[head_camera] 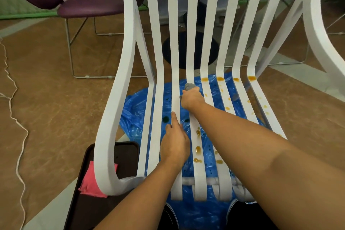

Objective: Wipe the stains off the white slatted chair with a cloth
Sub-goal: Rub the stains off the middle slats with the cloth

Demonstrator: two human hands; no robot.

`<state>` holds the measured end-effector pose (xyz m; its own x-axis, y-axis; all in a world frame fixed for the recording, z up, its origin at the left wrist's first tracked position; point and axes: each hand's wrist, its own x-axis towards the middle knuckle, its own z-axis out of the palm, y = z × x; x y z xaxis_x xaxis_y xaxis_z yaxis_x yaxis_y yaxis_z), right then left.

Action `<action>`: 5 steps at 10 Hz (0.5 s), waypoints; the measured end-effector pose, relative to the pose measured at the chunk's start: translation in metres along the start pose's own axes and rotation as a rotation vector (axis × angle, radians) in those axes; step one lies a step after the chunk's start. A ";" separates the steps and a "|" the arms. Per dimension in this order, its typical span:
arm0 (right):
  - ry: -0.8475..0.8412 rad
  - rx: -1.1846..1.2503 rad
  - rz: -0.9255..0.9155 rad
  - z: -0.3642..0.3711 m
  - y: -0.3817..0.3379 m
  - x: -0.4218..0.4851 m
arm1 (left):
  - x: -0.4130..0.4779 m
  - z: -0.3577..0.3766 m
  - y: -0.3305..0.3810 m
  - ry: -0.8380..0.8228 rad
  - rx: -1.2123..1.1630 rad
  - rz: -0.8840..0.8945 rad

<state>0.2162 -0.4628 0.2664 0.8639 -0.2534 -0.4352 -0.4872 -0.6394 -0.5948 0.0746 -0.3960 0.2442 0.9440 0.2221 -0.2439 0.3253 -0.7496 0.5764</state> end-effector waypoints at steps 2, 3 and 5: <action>-0.059 -0.103 0.089 -0.004 0.002 -0.016 | -0.003 -0.004 0.003 -0.017 -0.030 -0.010; -0.069 -0.065 0.136 0.001 0.012 -0.027 | -0.006 -0.006 0.003 -0.032 -0.042 -0.011; -0.069 -0.005 0.150 0.006 0.025 -0.038 | -0.005 -0.008 0.003 -0.049 -0.028 -0.003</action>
<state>0.1699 -0.4647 0.2640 0.7704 -0.2961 -0.5646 -0.6096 -0.6015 -0.5163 0.0708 -0.3943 0.2531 0.9393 0.1933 -0.2834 0.3305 -0.7308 0.5972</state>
